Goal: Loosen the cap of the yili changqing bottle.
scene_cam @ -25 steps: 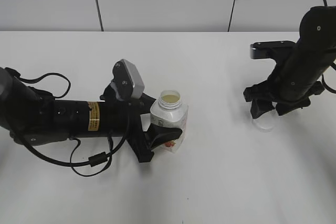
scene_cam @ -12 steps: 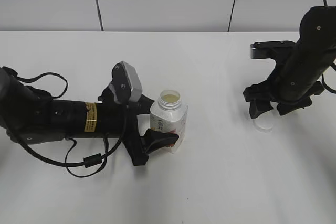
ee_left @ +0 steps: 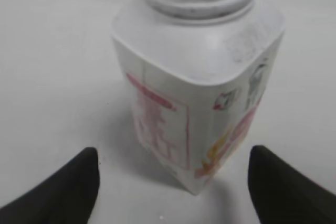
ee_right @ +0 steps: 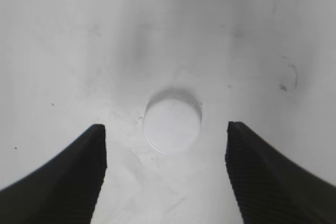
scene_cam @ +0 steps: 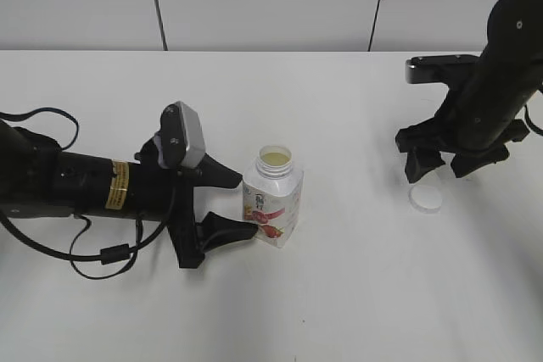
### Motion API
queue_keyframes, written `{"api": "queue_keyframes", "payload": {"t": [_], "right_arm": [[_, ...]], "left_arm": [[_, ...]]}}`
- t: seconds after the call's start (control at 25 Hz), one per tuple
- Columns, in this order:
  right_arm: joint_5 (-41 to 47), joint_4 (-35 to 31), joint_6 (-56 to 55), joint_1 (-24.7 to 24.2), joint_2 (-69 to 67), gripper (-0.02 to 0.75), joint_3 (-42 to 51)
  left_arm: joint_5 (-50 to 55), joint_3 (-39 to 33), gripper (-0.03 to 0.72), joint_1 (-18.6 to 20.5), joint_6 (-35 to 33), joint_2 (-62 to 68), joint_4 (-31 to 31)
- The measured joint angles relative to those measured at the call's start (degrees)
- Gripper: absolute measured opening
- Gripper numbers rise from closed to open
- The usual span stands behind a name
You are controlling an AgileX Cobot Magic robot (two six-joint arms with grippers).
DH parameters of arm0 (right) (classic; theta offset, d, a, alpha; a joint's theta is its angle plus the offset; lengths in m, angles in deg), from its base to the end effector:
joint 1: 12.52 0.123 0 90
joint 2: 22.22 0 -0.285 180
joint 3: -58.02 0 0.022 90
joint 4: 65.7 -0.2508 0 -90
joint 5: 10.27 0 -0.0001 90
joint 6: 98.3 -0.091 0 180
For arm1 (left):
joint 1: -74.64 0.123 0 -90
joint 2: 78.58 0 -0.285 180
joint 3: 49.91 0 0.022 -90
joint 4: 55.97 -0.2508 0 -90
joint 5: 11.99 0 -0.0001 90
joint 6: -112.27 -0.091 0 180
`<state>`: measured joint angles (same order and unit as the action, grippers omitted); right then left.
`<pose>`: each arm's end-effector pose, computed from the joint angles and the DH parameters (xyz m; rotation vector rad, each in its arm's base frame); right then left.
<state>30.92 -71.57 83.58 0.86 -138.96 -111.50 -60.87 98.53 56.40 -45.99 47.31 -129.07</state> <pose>0.3485 0.0892 0.1544 -0.2882 2.9307 0.1403 0.2881 -0.1639 0.0830 1.4196 1.6986 -0.7299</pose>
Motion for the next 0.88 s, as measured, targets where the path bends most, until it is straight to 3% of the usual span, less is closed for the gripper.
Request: {"api": "queue_keyframes", "payload": {"t": [0.32,0.56,0.76,0.88], "right_arm": [[1.67,-0.05,0.05,0.0,4.07,0.556,-4.08],[2.63,0.69,0.17,0.0,6.56,0.556,-7.34],[3.38,1.5,0.22,0.0,7.91,0.556,-10.5],[5.87,2.84,0.22,0.0,8.0,0.556,-12.78]], "left_arm": [[7.72,-0.01,0.533,4.26,11.06,-5.81,-10.96],[13.35,-0.06,0.533,4.97,18.54,-13.7,-12.82],[29.88,-0.06,0.531,4.97,19.35,-20.15,-12.89],[40.97,-0.06,0.522,4.97,19.6,-24.07,-8.51]]}}
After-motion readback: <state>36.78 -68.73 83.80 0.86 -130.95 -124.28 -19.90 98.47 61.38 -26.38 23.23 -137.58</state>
